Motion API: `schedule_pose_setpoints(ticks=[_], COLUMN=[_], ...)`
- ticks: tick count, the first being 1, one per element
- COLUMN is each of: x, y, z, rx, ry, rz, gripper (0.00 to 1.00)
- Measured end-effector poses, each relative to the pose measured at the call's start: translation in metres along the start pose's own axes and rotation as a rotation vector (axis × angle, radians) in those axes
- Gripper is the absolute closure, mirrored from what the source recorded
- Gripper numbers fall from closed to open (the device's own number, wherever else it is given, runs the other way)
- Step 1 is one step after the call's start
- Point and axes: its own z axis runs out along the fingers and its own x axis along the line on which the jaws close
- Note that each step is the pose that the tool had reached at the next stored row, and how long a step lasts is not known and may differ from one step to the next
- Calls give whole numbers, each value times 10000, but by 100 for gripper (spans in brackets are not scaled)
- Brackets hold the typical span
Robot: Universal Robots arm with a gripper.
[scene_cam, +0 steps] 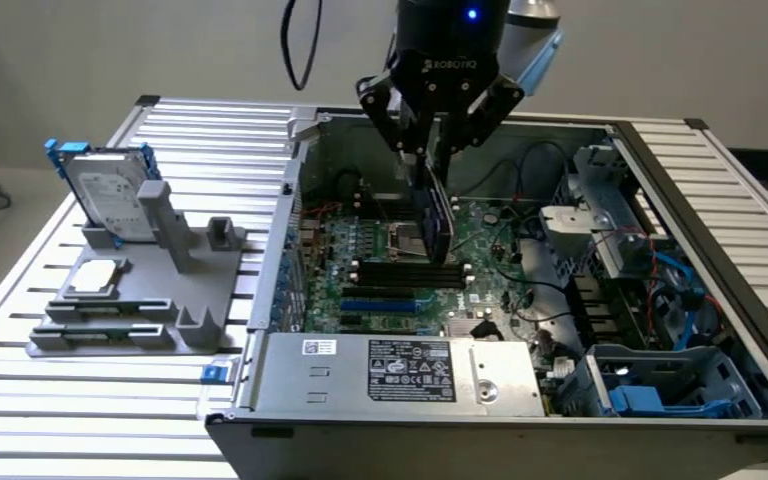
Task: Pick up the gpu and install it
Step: 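Insert the gpu into the slot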
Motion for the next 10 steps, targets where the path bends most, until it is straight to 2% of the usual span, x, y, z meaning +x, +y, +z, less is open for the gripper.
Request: schedule_pose_setpoints(ticks=[3, 4, 10], x=[0, 0, -1], y=[2, 3, 6], z=[34, 58, 125], rx=[8, 12, 26], ry=[-33, -57, -127], rz=[-538, -907, -1995], gripper=[74, 74, 74])
